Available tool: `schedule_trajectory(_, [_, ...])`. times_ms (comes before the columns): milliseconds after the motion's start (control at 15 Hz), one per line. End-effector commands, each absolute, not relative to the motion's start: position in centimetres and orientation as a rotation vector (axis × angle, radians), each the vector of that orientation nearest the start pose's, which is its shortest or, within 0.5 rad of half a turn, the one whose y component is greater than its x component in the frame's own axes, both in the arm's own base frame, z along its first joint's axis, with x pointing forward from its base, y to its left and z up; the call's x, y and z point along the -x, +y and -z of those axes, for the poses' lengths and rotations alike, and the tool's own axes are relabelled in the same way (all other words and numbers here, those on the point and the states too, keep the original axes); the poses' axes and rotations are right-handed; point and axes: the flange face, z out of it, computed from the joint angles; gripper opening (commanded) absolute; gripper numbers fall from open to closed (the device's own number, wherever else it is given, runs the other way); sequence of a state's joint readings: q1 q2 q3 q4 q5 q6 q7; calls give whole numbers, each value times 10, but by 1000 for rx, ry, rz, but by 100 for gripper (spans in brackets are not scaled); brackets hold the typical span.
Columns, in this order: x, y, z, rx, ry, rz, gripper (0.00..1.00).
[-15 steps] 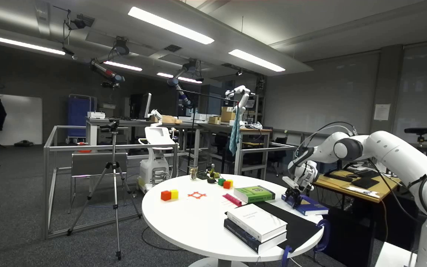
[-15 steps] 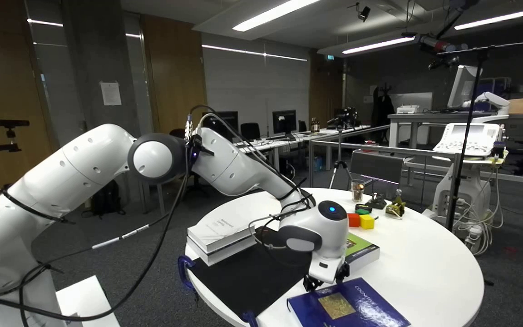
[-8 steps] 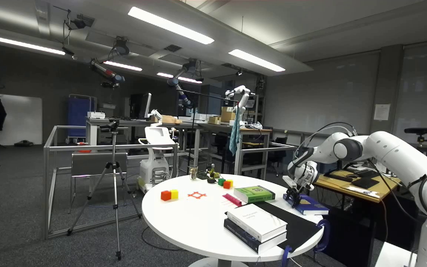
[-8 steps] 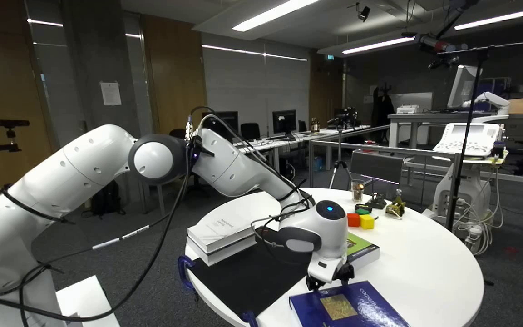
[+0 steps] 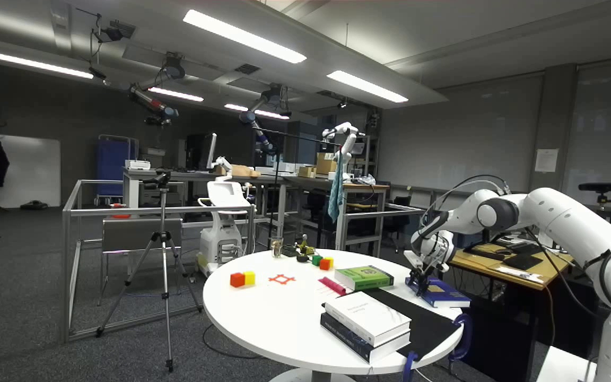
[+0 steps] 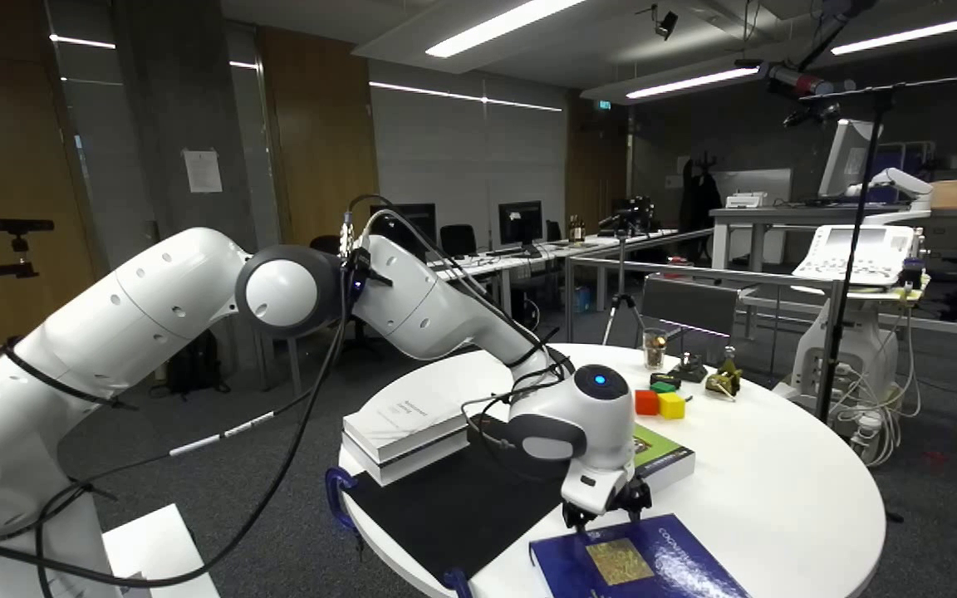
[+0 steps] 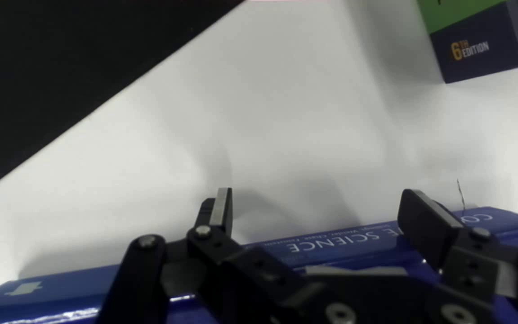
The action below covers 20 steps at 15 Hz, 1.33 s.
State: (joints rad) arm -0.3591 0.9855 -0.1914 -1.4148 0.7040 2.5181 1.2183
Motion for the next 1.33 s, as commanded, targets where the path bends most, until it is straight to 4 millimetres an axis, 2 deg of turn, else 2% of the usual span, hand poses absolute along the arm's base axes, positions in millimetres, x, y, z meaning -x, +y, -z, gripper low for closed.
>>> schedule_trajectory(0, [-629, -365, -127, 1192, 2535, 91, 100])
schedule_trajectory(1267, [-605, -372, -132, 1171, 2550, 131, 100])
